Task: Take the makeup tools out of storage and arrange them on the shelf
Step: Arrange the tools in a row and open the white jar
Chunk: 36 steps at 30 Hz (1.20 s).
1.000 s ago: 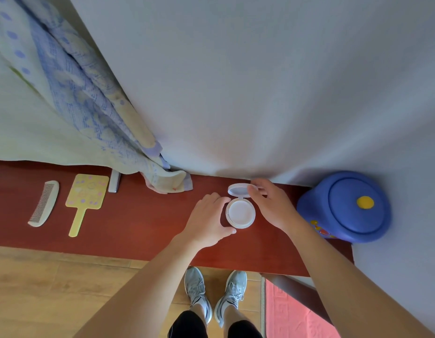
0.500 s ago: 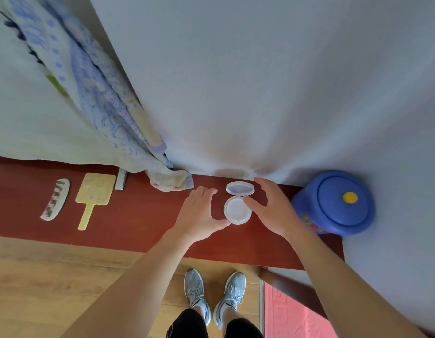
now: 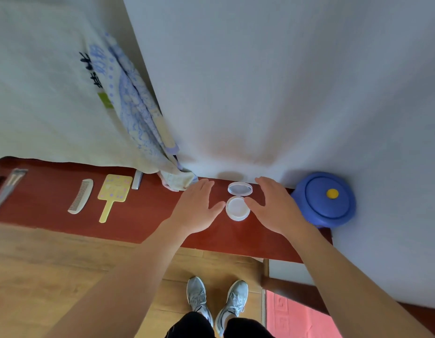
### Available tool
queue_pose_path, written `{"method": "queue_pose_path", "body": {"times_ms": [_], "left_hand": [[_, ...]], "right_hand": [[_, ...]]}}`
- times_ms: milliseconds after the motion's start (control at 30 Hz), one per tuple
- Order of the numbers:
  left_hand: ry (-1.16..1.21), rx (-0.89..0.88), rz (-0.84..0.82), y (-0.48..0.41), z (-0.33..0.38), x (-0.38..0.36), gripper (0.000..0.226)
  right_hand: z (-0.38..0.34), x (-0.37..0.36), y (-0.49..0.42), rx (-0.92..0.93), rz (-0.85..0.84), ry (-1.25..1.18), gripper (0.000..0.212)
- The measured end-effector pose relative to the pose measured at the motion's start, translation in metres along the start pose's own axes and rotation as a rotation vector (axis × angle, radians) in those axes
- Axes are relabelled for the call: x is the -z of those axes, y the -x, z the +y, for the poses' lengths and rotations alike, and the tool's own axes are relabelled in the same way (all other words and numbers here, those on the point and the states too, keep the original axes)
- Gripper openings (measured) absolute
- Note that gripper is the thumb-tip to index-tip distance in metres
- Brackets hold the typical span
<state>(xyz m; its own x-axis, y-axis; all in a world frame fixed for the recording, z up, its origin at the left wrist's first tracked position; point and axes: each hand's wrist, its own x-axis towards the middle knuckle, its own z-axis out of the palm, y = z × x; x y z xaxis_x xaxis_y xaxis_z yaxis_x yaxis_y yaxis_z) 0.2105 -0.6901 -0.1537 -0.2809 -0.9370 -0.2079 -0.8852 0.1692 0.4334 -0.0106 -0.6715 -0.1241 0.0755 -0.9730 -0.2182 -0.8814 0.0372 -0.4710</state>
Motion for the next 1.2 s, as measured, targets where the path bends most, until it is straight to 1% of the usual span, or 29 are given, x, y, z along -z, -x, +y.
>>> {"method": "queue_pose_path", "body": {"times_ms": [133, 333, 467, 667, 867, 1033, 1100, 1167, 1200], "left_hand": [[-0.045, -0.018, 0.034, 0.010, 0.007, 0.018, 0.061], [-0.131, -0.003, 0.080, 0.022, 0.017, 0.035, 0.049], [-0.147, 0.000, 0.112, 0.028, 0.023, 0.041, 0.043], [-0.172, -0.007, 0.177, 0.038, 0.031, 0.048, 0.044], [-0.177, 0.006, 0.185, 0.046, 0.036, 0.057, 0.045], [-0.191, -0.011, 0.201, 0.055, 0.031, 0.064, 0.044], [-0.195, -0.009, 0.203, 0.061, 0.025, 0.067, 0.047], [-0.185, -0.018, 0.215, 0.068, 0.016, 0.069, 0.055], [-0.185, -0.017, 0.219, 0.072, 0.011, 0.071, 0.054]], "right_hand": [[-0.012, 0.015, 0.011, 0.015, 0.011, 0.096, 0.060], [-0.026, 0.031, 0.021, 0.078, 0.054, 0.274, 0.041], [-0.027, 0.037, 0.025, 0.074, 0.054, 0.303, 0.041], [-0.029, 0.040, 0.031, 0.093, 0.073, 0.336, 0.043], [-0.032, 0.048, 0.037, 0.101, 0.056, 0.355, 0.050], [-0.041, 0.049, 0.042, 0.114, 0.060, 0.378, 0.048], [-0.046, 0.047, 0.043, 0.121, 0.075, 0.376, 0.046], [-0.054, 0.044, 0.044, 0.127, 0.099, 0.363, 0.046], [-0.059, 0.042, 0.044, 0.130, 0.111, 0.357, 0.046]]}}
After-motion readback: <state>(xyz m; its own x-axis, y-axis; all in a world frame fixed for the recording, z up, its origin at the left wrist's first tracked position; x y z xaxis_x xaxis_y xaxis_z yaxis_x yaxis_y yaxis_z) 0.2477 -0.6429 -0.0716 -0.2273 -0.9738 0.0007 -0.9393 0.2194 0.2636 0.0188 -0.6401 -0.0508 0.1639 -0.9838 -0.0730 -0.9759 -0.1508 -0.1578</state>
